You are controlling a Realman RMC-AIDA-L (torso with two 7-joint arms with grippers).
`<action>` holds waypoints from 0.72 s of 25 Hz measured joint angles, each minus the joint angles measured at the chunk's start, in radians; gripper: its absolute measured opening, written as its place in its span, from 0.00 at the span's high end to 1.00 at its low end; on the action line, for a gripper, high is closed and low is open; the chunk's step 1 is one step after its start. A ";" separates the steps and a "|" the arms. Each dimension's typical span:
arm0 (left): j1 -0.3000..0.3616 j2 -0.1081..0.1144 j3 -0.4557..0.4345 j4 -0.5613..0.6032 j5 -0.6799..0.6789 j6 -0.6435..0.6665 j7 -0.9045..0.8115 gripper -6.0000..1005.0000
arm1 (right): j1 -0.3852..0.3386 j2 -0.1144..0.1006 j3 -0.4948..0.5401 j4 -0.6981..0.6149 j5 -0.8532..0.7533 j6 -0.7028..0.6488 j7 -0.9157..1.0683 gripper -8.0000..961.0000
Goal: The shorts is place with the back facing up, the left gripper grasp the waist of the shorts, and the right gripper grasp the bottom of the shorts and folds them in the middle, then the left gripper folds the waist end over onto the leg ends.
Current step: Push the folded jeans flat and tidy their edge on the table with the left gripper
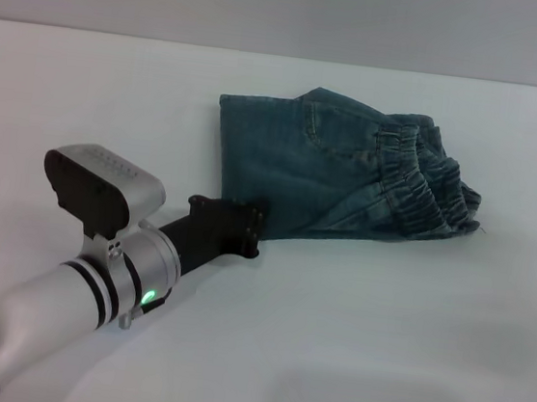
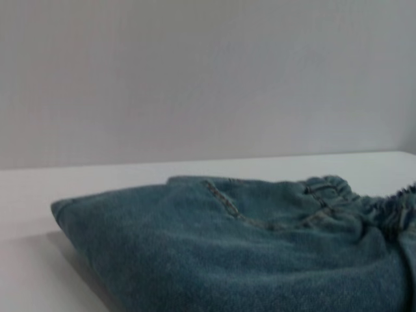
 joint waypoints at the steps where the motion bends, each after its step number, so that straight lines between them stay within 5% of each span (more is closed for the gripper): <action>1: -0.003 0.000 -0.002 0.002 0.000 0.001 -0.001 0.97 | 0.000 0.000 -0.001 0.000 0.000 0.000 0.000 0.99; 13: -0.027 0.004 -0.029 0.023 0.000 0.024 -0.002 0.96 | -0.011 0.001 -0.015 0.007 0.000 0.010 0.001 0.99; 18: 0.046 0.013 -0.032 -0.040 0.000 0.139 0.007 0.96 | -0.015 0.001 -0.025 0.010 0.000 0.011 0.001 0.99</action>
